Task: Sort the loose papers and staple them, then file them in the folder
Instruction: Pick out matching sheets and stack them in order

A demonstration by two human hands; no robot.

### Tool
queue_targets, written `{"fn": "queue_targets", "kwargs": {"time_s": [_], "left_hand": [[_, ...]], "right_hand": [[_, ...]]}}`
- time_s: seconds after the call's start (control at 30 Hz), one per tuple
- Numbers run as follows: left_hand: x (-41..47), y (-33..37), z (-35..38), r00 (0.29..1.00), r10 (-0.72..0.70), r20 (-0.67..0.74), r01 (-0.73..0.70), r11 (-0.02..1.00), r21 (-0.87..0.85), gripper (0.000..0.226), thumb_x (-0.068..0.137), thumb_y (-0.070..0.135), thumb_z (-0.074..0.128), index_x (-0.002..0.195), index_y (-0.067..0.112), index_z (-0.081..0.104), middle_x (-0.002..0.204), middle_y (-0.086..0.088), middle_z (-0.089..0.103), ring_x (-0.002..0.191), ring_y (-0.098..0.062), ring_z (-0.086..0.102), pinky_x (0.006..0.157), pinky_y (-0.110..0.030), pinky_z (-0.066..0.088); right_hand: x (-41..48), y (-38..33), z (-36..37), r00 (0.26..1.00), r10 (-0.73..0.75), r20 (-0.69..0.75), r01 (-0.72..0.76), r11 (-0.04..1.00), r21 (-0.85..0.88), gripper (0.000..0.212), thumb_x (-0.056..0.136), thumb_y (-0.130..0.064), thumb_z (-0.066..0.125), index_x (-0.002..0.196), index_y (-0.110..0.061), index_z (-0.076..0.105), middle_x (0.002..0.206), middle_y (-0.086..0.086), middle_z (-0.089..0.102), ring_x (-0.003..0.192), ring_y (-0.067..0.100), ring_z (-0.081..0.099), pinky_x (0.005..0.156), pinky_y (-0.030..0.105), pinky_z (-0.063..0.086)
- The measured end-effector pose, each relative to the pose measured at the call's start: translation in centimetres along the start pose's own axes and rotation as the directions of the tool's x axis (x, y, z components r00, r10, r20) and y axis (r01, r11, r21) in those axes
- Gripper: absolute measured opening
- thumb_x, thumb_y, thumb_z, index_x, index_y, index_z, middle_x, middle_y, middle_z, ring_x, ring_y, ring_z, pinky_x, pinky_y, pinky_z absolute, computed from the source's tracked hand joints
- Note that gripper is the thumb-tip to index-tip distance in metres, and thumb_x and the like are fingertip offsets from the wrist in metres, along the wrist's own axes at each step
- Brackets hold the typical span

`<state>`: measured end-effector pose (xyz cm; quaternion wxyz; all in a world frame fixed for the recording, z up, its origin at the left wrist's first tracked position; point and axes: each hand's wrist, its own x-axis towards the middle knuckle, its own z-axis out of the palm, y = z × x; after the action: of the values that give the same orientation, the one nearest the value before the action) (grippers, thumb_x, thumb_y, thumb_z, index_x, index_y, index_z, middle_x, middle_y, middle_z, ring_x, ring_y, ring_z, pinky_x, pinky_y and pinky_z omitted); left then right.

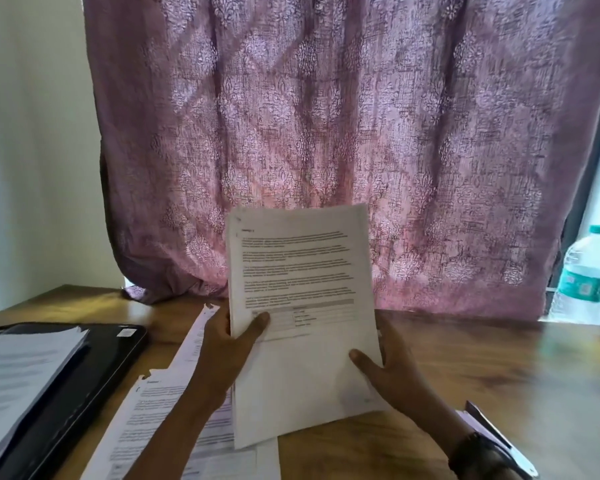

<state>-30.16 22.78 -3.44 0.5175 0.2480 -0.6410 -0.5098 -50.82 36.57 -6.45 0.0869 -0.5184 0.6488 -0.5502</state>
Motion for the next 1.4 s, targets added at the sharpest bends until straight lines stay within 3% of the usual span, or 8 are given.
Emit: {"fn": "queue_targets", "kwargs": {"time_s": [0.33,0.6,0.77,0.97,1.13,1.23,1.33,1.4], "left_hand": [[0.9,1.5,-3.4,0.954,-0.213,0.212,0.256,0.945,-0.204,0.034,0.088,0.006,0.062,0.121,0.013,0.062,0.112,-0.011,0.071,0.099,-0.031,0.069,0.088,-0.051,0.054],[2.4,0.7,-6.5,0.978,-0.201,-0.056,0.164,0.904,-0.395,0.033,0.087,0.013,0.065,0.118,0.019,0.061,0.107,0.0,0.071,0.089,-0.015,0.071,0.063,-0.025,0.056],[3.8,-1.8,-9.4,0.936,-0.3,-0.185,0.147,0.809,-0.57,0.085,0.051,0.037,0.092,0.128,0.019,0.061,0.127,-0.008,0.064,0.119,-0.03,0.059,0.098,-0.052,0.048],[3.1,-1.1,-10.0,0.901,-0.298,-0.315,0.064,0.81,-0.583,0.043,0.077,0.019,0.075,0.119,0.018,0.065,0.119,-0.007,0.068,0.11,-0.028,0.063,0.094,-0.049,0.051],[3.0,-0.5,-10.2,0.935,-0.282,-0.214,0.117,0.816,-0.566,0.061,0.07,0.032,0.081,0.126,0.02,0.062,0.125,-0.01,0.064,0.114,-0.033,0.061,0.098,-0.052,0.047],[2.0,0.8,-8.8,0.963,-0.251,-0.098,0.161,0.829,-0.535,0.04,0.089,0.032,0.064,0.125,0.016,0.06,0.111,-0.01,0.07,0.095,-0.028,0.069,0.077,-0.041,0.058],[1.3,0.5,-8.0,0.972,-0.223,-0.079,0.154,0.849,-0.506,0.02,0.1,0.021,0.044,0.11,0.012,0.059,0.077,-0.002,0.075,0.063,-0.013,0.071,0.05,-0.023,0.055],[1.0,-0.1,-8.1,0.971,-0.219,-0.094,0.142,0.85,-0.508,0.02,0.101,0.018,0.042,0.112,0.012,0.057,0.073,0.0,0.075,0.061,-0.012,0.071,0.049,-0.022,0.054]], "right_hand": [[-0.8,-2.0,1.6,0.988,0.097,0.118,-0.129,0.943,0.308,0.043,0.086,-0.006,0.069,0.125,-0.017,0.053,0.118,-0.001,0.069,0.104,0.014,0.068,0.083,0.034,0.059],[-1.6,-3.1,3.4,0.974,0.176,0.141,-0.186,0.981,0.06,0.106,0.043,-0.09,0.064,0.128,-0.03,0.042,0.121,-0.01,0.058,0.111,0.012,0.06,0.09,0.036,0.052],[-4.8,-4.3,7.2,0.898,0.025,0.439,0.076,0.975,-0.21,0.078,0.055,-0.084,0.064,0.12,-0.07,0.024,0.133,-0.039,0.026,0.13,0.004,0.039,0.106,0.036,0.043],[-6.0,-4.0,9.0,0.732,-0.252,0.633,0.513,0.815,-0.269,0.046,0.087,-0.064,0.043,0.126,-0.075,0.022,0.149,-0.028,0.025,0.14,-0.007,0.012,0.118,0.026,0.017],[-3.7,-1.4,6.3,0.82,-0.217,0.53,0.428,0.846,-0.316,0.06,0.089,-0.019,0.054,0.1,-0.078,0.045,0.142,-0.021,0.031,0.141,0.01,0.028,0.117,0.036,0.026],[-2.6,-0.7,3.9,0.894,-0.071,0.442,0.303,0.823,-0.48,0.065,0.088,0.003,0.048,0.103,-0.058,0.061,0.143,-0.008,0.038,0.138,0.015,0.032,0.109,0.017,0.022],[-2.0,-0.1,2.3,0.955,0.008,0.296,0.165,0.816,-0.554,0.04,0.094,-0.023,0.056,0.13,-0.041,0.052,0.14,-0.002,0.042,0.132,0.02,0.039,0.1,0.021,0.029],[-1.8,-0.3,1.6,0.96,0.153,0.236,0.036,0.766,-0.642,0.066,0.084,-0.059,0.06,0.141,-0.037,0.037,0.143,0.001,0.04,0.131,0.023,0.037,0.102,0.033,0.034]]}}
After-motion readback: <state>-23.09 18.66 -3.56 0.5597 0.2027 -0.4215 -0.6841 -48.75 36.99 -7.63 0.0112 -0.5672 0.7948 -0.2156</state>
